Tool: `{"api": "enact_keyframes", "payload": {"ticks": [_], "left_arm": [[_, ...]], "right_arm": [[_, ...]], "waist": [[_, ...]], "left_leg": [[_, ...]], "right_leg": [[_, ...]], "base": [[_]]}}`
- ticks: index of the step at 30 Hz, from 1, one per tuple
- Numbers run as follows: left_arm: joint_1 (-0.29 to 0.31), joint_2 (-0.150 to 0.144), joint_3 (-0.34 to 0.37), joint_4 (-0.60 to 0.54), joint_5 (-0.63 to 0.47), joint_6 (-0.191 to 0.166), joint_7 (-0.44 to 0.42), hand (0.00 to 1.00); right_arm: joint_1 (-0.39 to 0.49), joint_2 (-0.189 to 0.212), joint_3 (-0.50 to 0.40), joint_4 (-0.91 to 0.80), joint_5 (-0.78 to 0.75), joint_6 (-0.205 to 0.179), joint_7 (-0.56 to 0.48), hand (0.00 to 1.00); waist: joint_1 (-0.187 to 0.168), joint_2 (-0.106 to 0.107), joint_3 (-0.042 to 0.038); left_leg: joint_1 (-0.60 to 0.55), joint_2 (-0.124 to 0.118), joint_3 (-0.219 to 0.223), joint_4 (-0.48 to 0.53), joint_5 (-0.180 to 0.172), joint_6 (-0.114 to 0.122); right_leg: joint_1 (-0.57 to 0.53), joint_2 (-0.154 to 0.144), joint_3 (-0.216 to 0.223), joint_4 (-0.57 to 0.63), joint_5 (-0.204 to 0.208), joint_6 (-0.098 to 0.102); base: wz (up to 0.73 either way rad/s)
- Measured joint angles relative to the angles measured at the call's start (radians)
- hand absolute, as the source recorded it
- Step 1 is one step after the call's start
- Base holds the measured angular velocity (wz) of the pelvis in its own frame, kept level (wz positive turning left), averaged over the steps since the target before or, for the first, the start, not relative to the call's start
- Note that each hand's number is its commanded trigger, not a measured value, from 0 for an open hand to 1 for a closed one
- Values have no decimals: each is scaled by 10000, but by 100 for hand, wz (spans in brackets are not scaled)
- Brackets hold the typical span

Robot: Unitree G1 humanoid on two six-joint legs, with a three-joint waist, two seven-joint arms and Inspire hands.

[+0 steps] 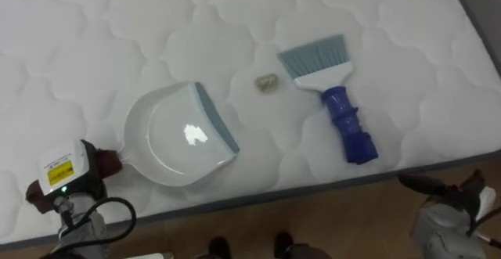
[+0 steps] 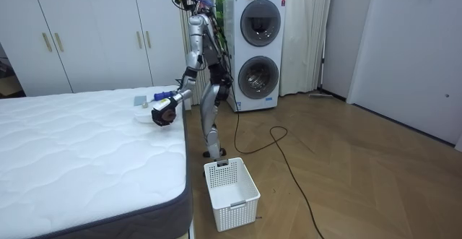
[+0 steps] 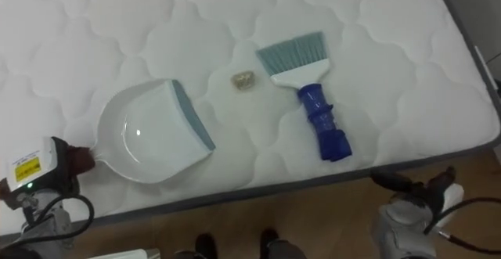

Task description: Clean bed

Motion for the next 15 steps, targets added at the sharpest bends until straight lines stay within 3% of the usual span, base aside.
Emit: {"api": "enact_keyframes", "payload": {"ticks": [10, 15], "left_arm": [[87, -43, -79, -240, 215, 119, -201, 100], [88, -29, -96, -549, 210, 302, -427, 100]], "right_arm": [[-54, 1, 726, -1812, -1709, -32, -941, 0], [-281, 1, 1032, -1827, -2358, -32, -942, 0]], "waist": [[179, 2, 8], [214, 5, 12]], "left_leg": [[74, -42, -25, -218, 2, -2], [54, -49, -26, -305, 2, -1]], "right_leg": [[75, -25, -51, -129, -28, -1], [95, -59, -198, -241, -34, 10]], "base": [[3], [3]]}}
